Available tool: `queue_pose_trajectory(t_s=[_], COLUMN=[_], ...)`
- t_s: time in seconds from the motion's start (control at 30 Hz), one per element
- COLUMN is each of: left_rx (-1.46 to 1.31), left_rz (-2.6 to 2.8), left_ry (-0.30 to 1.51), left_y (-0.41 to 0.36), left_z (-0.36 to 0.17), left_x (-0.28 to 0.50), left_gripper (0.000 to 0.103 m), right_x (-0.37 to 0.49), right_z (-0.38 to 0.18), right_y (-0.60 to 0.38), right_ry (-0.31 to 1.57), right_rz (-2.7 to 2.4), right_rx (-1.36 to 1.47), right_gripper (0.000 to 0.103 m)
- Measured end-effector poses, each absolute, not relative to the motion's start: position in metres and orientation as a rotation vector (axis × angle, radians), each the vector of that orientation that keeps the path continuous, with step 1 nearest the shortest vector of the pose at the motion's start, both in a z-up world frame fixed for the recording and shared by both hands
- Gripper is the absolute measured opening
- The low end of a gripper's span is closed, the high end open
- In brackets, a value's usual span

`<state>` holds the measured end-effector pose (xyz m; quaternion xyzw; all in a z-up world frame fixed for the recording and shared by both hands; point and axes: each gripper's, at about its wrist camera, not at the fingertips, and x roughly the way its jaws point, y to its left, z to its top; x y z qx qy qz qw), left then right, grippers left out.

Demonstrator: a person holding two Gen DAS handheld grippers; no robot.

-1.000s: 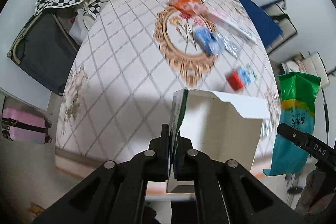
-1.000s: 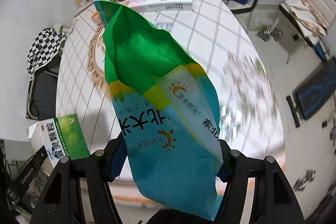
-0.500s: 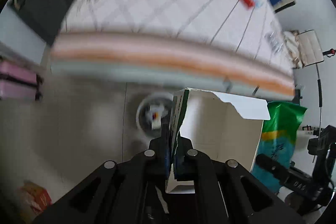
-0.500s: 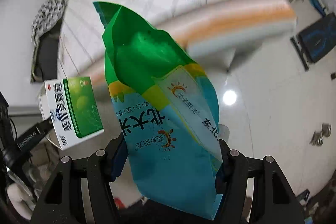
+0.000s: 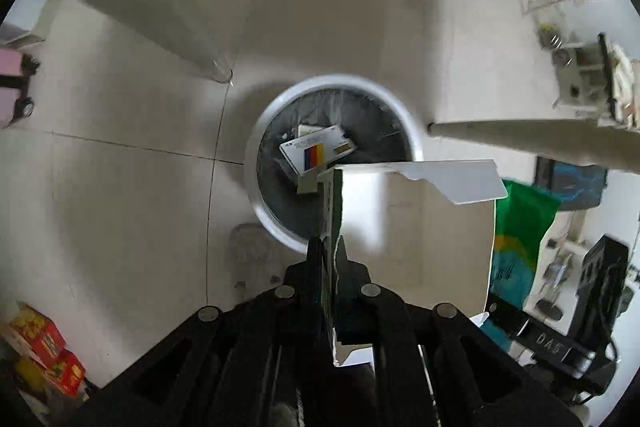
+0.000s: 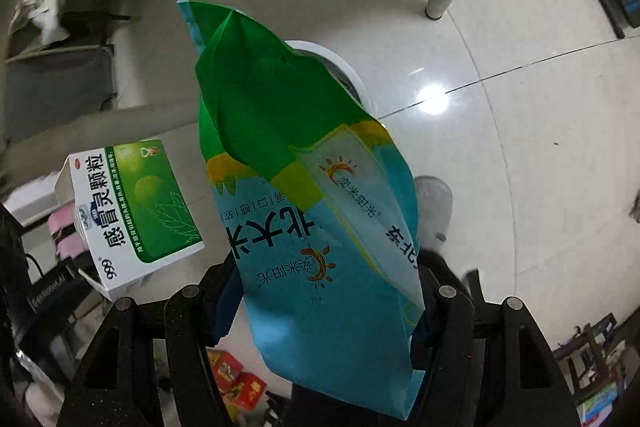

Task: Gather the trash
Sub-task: 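Carry the snack bag and white box over the trash bin, then open both tools to drop the bag and box into the bin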

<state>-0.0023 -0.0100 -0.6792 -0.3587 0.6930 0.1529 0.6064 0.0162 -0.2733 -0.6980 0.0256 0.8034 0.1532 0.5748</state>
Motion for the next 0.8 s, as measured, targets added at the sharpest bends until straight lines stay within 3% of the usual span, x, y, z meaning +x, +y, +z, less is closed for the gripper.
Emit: queue_pose_trajectory(t_s=[0.07, 0.1, 0.13, 0.17, 0.2, 0.33, 0.57, 0.8], left_rx=[-0.818, -0.809, -0.799, -0.794, -0.797, -0.769, -0.586, -0.546], left_rz=[0.341, 0.327, 0.327, 0.326, 0.322, 0.349, 0.456, 0.45], left_ry=[1.616, 1.625, 1.628, 1.621, 1.615, 1.606, 1.548, 1.557], left_y=[-0.009, -0.008, -0.007, -0.005, -0.003, 0.005, 0.015, -0.002], left_z=[-0.704, -0.717, -0.723, -0.73, -0.731, -0.721, -0.675, -0.625], left_x=[0.004, 0.006, 0.004, 0.005, 0.004, -0.005, -0.025, -0.033], left_gripper=[0.012, 0.033, 0.073, 0.091, 0.102, 0.102, 0.102, 0.102], right_x=[0.02, 0.021, 0.023, 0.023, 0.022, 0.027, 0.02, 0.044], right_z=[-0.731, -0.752, -0.768, -0.783, -0.794, -0.827, -0.808, -0.735], right_y=[-0.268, -0.262, -0.256, -0.252, -0.25, -0.241, -0.231, -0.224], right_ry=[1.886, 1.891, 1.904, 1.914, 1.925, 1.957, 1.938, 1.765], right_rz=[0.359, 0.378, 0.394, 0.401, 0.41, 0.455, 0.472, 0.387], right_rx=[0.054, 0.049, 0.035, 0.02, 0.018, 0.023, 0.023, -0.256], right_gripper=[0.072, 0.073, 0.075, 0.078, 0.081, 0.101, 0.102, 0.102])
